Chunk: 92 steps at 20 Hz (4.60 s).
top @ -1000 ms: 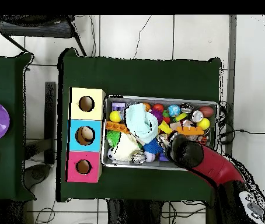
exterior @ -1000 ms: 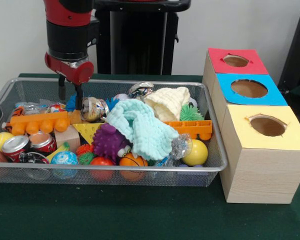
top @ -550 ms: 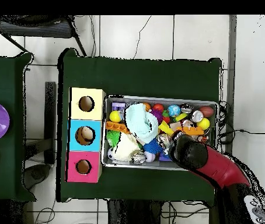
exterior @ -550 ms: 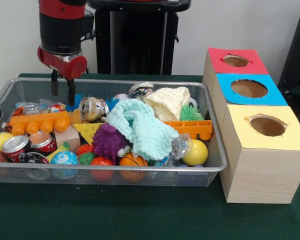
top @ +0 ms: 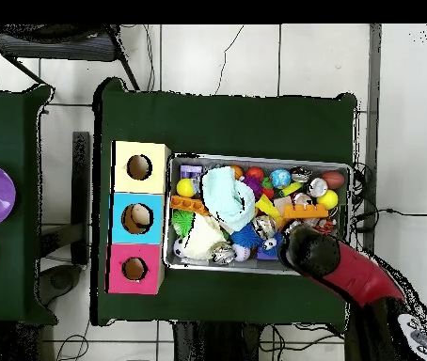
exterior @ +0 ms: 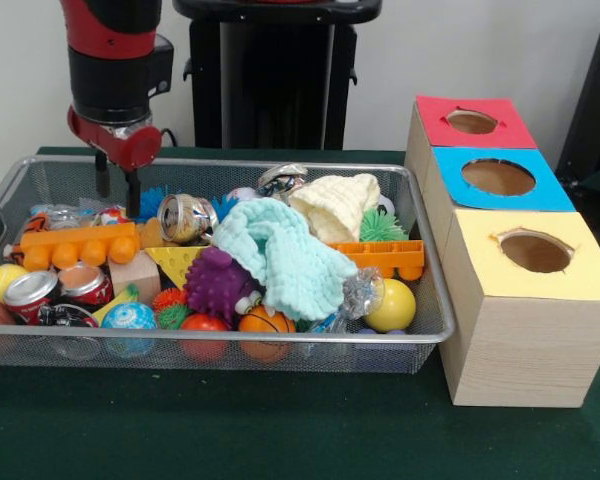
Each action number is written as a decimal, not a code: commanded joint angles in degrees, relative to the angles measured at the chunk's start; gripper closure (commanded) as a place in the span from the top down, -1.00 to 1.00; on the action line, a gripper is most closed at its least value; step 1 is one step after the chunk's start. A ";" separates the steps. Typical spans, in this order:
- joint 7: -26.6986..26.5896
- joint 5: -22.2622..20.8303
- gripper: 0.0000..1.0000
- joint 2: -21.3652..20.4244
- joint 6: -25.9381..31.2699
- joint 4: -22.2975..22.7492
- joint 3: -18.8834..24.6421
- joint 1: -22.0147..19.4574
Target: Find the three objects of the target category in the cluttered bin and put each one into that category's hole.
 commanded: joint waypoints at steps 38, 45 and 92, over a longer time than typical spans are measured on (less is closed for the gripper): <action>7.36 -2.70 -1.00 10.05 -15.29 -4.69 -0.80 0.28; 8.08 -2.10 -1.00 8.61 -14.36 -3.80 -2.05 1.35; 11.97 5.35 -1.00 -20.06 -2.10 10.71 6.63 7.17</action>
